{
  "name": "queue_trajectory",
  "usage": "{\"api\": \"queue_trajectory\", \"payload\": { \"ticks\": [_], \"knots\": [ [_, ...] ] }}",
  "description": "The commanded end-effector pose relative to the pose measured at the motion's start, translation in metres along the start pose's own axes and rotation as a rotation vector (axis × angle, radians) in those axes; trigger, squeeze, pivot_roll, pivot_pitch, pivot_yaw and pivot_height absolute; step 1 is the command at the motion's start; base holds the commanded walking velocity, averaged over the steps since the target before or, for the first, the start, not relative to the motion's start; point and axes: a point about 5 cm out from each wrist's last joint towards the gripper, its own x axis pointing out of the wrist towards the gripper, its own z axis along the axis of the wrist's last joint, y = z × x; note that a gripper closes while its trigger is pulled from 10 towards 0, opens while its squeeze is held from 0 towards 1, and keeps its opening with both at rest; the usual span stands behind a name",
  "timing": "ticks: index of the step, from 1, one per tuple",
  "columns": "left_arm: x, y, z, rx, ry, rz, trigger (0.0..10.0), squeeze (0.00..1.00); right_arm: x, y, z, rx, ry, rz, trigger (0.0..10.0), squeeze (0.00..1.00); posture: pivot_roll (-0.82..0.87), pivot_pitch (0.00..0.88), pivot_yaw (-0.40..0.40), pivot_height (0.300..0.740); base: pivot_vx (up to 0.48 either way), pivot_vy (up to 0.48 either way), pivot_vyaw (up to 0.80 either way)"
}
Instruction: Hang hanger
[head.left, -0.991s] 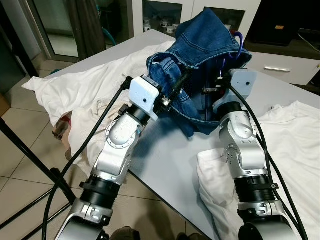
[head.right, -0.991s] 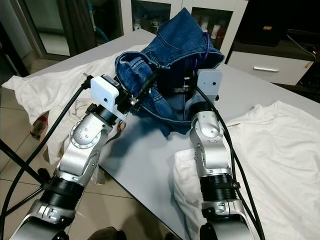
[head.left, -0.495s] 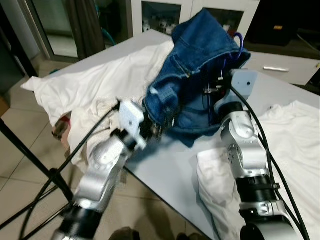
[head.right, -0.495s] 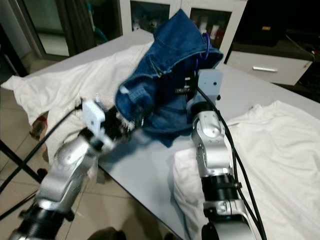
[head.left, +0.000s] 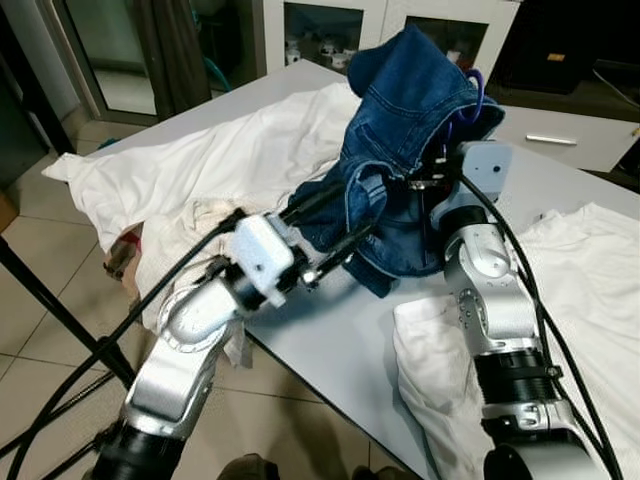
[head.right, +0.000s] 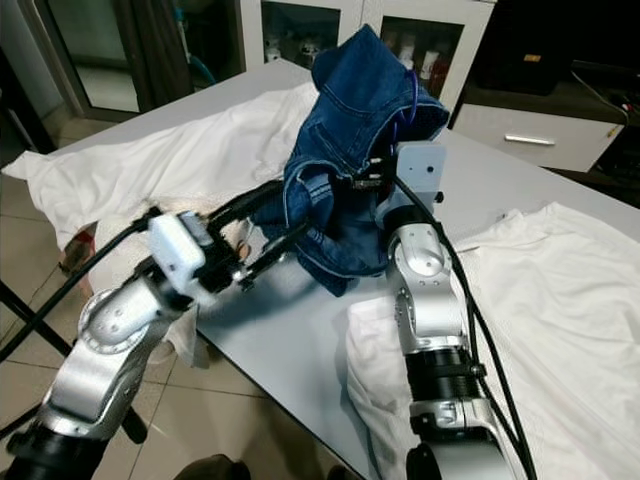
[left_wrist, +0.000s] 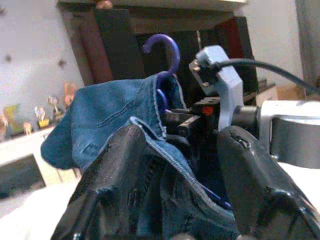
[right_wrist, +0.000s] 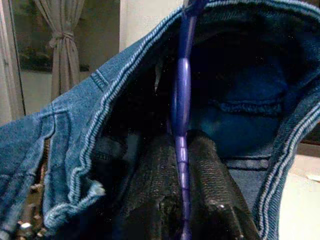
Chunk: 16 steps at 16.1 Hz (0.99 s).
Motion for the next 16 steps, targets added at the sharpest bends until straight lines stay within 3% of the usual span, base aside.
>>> {"api": "queue_trajectory", "payload": {
  "ticks": [1,2,7,9,16],
  "knots": [
    [-0.002,0.006,0.005,-0.026,-0.029,0.040,10.0,0.00,0.004,-0.003,0.008,-0.012,-0.033,-0.012,10.0,0.00,0.10,0.011,-0.069,0.740,0.000,0.000,0.00],
    [-0.003,0.017,0.008,-0.057,-0.057,0.138,10.0,0.00,0.004,-0.002,0.009,-0.023,-0.040,0.001,10.0,0.00,0.10,0.012,-0.073,0.740,0.000,0.000,0.00],
    [-0.006,0.052,0.017,-0.086,-0.142,0.434,10.0,0.00,0.002,0.006,0.013,-0.040,-0.073,0.059,10.0,0.00,0.10,0.022,-0.074,0.740,0.000,0.000,0.00],
    [-0.007,0.058,0.018,-0.089,-0.156,0.499,10.0,0.00,0.001,0.006,0.014,-0.029,-0.078,0.061,10.0,0.00,0.10,0.023,-0.073,0.740,0.000,0.000,0.29],
    [0.000,0.053,0.013,-0.080,-0.134,0.503,10.0,0.00,0.000,0.005,0.015,-0.007,-0.082,0.064,10.0,0.00,0.09,0.026,-0.069,0.740,0.000,0.000,0.80]
  ]
}}
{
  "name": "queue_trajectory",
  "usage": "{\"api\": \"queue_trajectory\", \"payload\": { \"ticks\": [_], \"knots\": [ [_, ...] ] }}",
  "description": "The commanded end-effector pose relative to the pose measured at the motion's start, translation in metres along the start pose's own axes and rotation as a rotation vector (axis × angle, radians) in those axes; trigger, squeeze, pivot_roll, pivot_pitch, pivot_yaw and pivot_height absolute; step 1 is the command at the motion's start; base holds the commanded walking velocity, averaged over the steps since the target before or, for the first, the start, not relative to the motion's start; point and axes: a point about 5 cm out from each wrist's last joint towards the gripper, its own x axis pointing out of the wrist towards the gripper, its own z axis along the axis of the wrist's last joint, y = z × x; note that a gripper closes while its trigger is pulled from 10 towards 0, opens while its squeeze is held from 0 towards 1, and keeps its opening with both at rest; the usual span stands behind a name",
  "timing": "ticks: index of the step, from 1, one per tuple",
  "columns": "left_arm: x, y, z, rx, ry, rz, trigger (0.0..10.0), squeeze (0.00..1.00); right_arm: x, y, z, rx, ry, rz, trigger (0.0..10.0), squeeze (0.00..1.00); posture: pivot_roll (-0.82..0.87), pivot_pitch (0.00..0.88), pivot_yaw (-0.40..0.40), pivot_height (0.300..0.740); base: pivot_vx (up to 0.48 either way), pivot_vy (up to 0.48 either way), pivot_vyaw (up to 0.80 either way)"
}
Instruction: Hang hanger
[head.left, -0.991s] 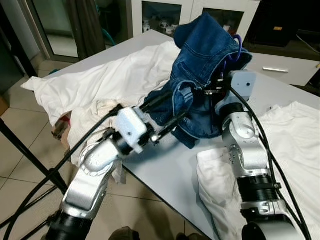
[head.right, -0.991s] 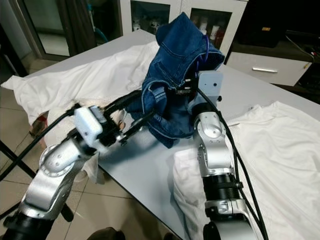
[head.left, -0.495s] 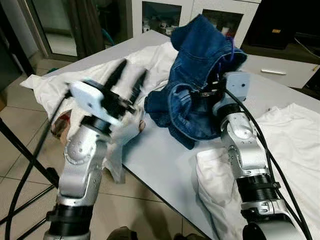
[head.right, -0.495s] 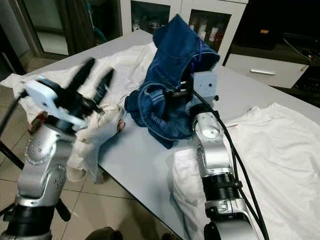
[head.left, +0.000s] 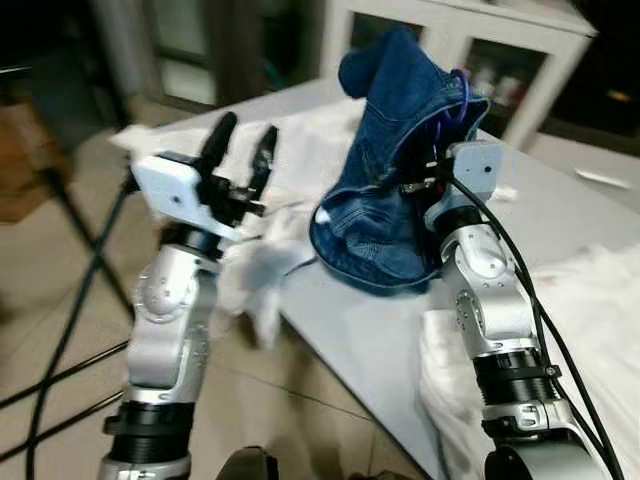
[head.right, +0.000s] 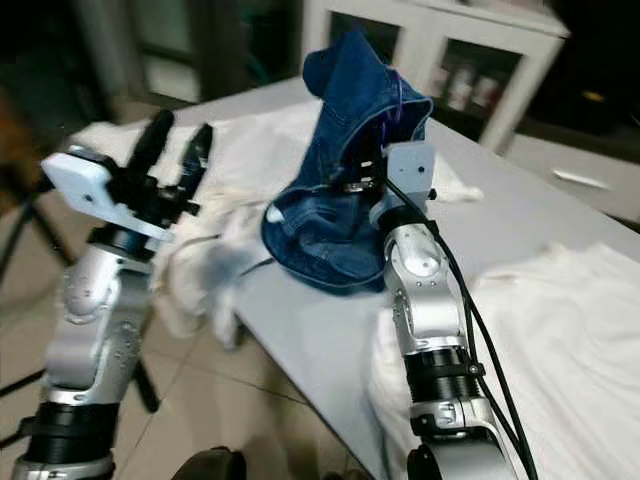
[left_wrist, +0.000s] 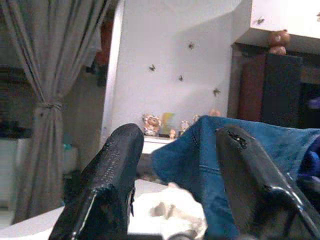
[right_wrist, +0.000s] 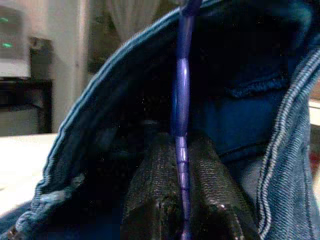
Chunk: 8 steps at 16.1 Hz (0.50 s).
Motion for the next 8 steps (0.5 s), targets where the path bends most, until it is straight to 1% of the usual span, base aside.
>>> {"api": "queue_trajectory", "payload": {
  "ticks": [1,3,5,8],
  "knots": [
    [0.0017,-0.0005,0.0013,0.017,-0.008,-0.005,10.0,0.00,0.0008,-0.0013,0.0121,0.006,-0.057,-0.003,10.0,0.00,0.09,0.027,-0.069,0.740,0.000,0.000,0.80],
    [0.0016,-0.0015,0.0010,0.020,-0.006,-0.011,10.0,0.00,0.0009,-0.0008,0.0121,0.009,-0.057,-0.003,10.0,0.00,0.09,0.028,-0.070,0.740,0.000,0.000,0.80],
    [0.0012,-0.0050,-0.0009,0.033,0.002,-0.027,10.0,0.00,0.0017,-0.0013,0.0107,0.023,-0.050,-0.010,10.0,0.00,0.09,0.031,-0.071,0.740,0.000,0.000,0.00],
    [0.0010,-0.0082,-0.0031,0.035,0.009,-0.037,10.0,0.00,0.0023,-0.0018,0.0102,0.013,-0.048,-0.019,10.0,0.00,0.09,0.031,-0.072,0.740,0.000,0.000,0.00]
  ]
}}
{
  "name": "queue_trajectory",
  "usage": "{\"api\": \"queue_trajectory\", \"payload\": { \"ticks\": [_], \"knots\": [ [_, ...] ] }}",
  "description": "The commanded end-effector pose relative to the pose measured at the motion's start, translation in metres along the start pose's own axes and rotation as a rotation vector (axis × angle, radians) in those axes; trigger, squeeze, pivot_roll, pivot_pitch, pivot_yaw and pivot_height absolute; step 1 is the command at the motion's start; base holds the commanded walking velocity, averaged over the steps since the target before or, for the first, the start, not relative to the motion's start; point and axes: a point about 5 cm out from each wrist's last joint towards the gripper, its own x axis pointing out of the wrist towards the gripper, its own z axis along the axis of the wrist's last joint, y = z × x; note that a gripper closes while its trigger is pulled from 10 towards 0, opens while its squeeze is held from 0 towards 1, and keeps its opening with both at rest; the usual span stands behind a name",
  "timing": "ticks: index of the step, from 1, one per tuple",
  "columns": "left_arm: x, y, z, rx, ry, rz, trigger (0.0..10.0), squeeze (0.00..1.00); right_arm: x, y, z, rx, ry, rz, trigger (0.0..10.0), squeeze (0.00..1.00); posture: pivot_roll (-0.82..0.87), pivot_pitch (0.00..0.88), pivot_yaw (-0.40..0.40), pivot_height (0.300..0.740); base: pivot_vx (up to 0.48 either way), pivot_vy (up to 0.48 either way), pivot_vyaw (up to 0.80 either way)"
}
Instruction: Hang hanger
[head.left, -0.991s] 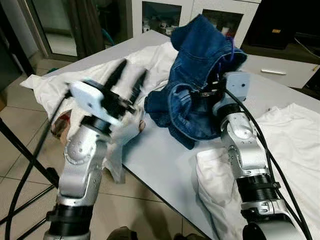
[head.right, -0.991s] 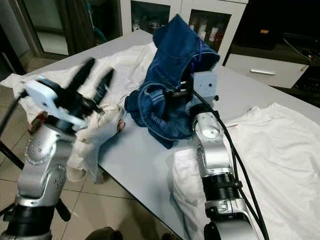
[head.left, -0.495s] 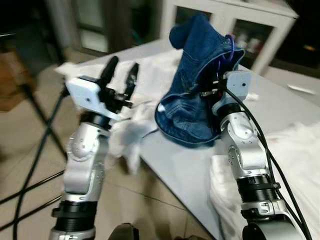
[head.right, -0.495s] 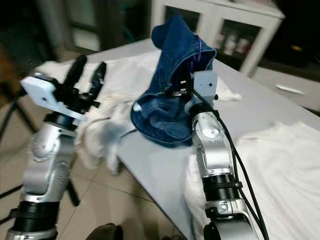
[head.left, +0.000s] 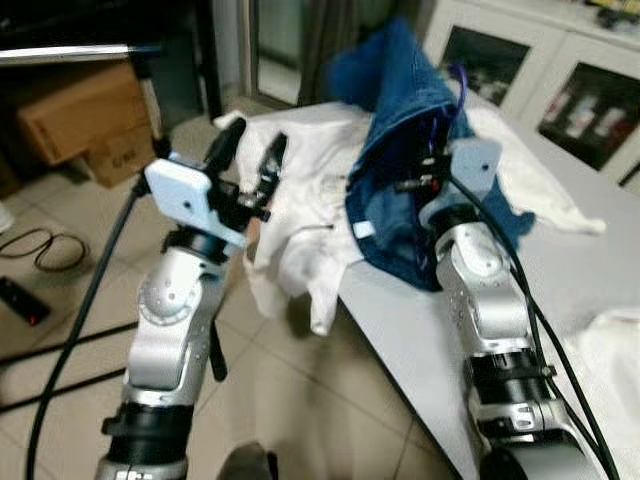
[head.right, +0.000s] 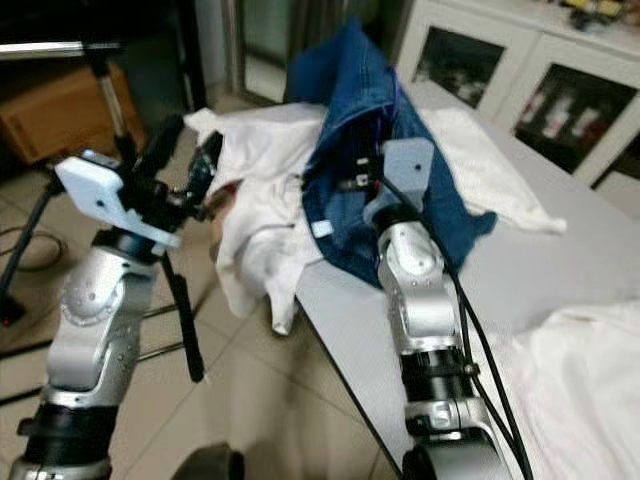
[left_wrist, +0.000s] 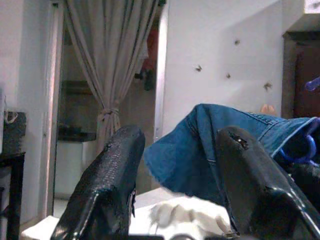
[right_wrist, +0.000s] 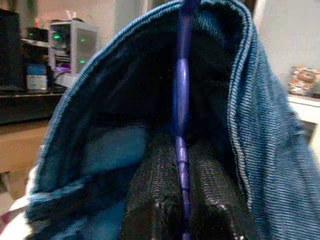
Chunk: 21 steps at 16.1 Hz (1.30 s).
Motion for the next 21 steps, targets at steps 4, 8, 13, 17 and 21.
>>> {"api": "queue_trajectory", "payload": {
  "ticks": [4,8,13,17,21],
  "knots": [
    [0.003,-0.011,-0.003,0.000,0.007,-0.043,10.0,0.00,0.003,-0.009,0.008,-0.006,-0.038,-0.037,10.0,0.00,0.10,0.027,-0.069,0.740,0.000,0.000,0.00],
    [-0.010,-0.011,-0.041,-0.072,0.177,-0.017,10.0,0.00,0.008,-0.002,0.021,-0.038,-0.110,-0.005,10.0,0.00,0.10,0.024,-0.067,0.740,0.000,0.000,0.00],
    [-0.028,-0.028,-0.083,-0.234,0.376,-0.118,10.0,1.00,0.009,0.004,0.027,-0.020,-0.146,0.016,10.0,0.00,0.10,0.023,-0.068,0.740,0.000,0.000,0.00],
    [-0.027,-0.034,-0.095,-0.239,0.402,-0.202,10.0,1.00,0.004,0.005,0.035,0.032,-0.192,0.032,10.0,0.00,0.09,0.021,-0.062,0.740,0.000,0.000,0.00],
    [-0.018,-0.034,-0.106,-0.211,0.431,-0.242,10.0,0.00,0.000,0.012,0.044,0.085,-0.235,0.080,10.0,0.00,0.09,0.020,-0.056,0.740,0.000,0.000,0.00]
  ]
}}
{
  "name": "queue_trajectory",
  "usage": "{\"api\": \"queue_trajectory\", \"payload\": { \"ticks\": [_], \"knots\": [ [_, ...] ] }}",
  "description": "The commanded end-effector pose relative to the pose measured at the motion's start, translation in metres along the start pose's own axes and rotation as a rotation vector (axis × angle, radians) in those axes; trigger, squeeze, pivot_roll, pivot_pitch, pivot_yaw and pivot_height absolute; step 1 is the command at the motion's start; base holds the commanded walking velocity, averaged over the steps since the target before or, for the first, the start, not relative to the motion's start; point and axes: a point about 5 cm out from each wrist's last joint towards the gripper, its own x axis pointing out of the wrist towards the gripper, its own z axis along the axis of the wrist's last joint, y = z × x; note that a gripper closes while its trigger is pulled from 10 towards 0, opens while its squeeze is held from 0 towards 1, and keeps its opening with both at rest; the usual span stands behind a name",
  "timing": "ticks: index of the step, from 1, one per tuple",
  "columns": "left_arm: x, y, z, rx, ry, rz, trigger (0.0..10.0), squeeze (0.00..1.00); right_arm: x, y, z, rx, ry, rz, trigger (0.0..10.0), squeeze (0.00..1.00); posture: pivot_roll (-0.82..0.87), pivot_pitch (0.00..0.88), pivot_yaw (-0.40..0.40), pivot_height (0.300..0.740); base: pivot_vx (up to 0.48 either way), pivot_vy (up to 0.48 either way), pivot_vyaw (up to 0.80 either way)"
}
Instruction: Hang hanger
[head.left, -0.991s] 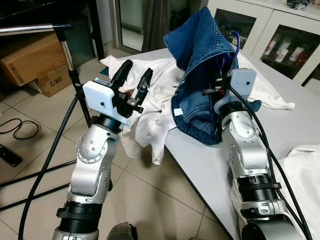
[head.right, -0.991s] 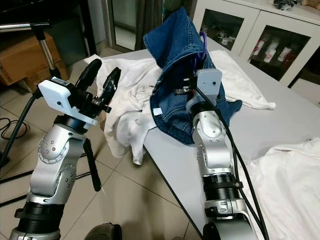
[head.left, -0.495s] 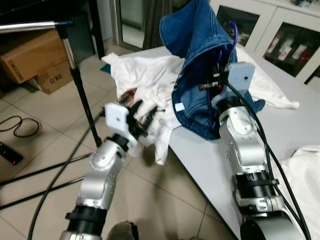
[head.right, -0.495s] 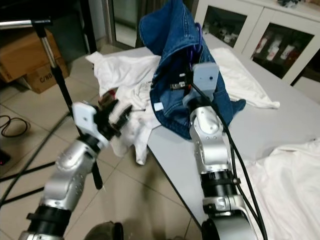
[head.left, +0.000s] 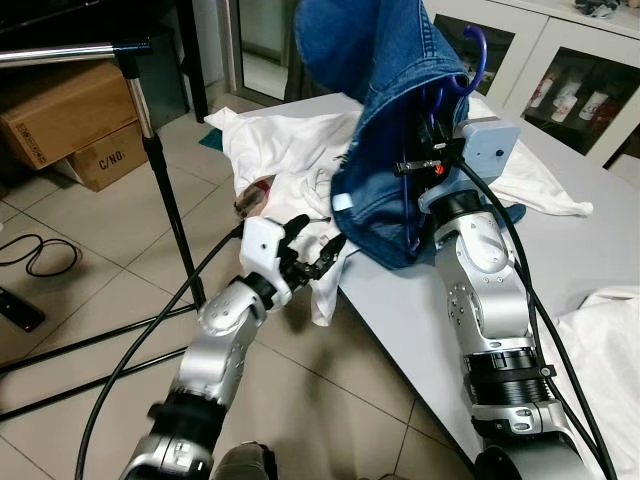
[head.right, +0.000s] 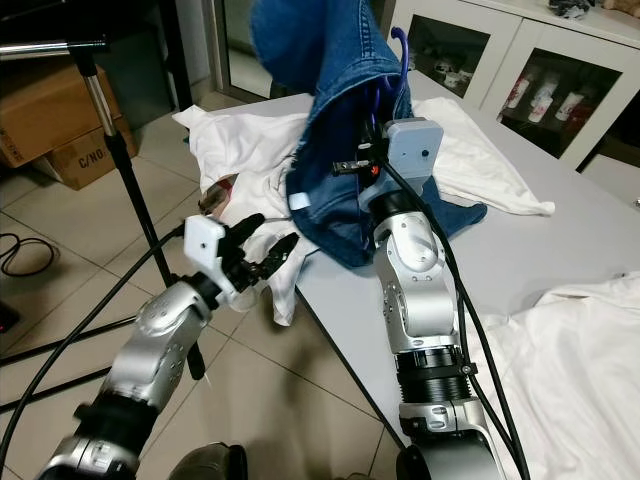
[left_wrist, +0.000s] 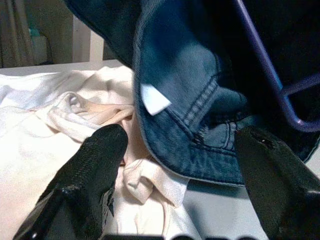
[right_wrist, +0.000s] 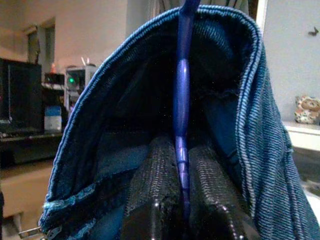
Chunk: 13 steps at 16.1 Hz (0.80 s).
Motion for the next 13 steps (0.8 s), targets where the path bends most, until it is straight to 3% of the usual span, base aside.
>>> {"api": "queue_trajectory", "payload": {
  "ticks": [1,9,13],
  "knots": [
    [0.006,-0.003,0.002,0.034,-0.004,-0.034,10.0,0.00,0.001,0.001,0.014,0.013,-0.069,0.014,10.0,0.00,0.09,0.019,-0.055,0.740,0.000,0.000,0.00],
    [0.026,0.019,0.009,0.073,-0.009,0.049,10.0,0.00,-0.003,0.014,0.018,0.052,-0.081,0.079,10.0,0.00,0.08,0.018,-0.049,0.740,0.000,0.000,0.00],
    [0.035,0.021,0.007,0.077,0.023,0.038,10.0,0.00,-0.003,0.018,0.024,0.070,-0.096,0.101,10.0,0.00,0.08,0.023,-0.046,0.740,0.000,0.000,0.00]
  ]
}}
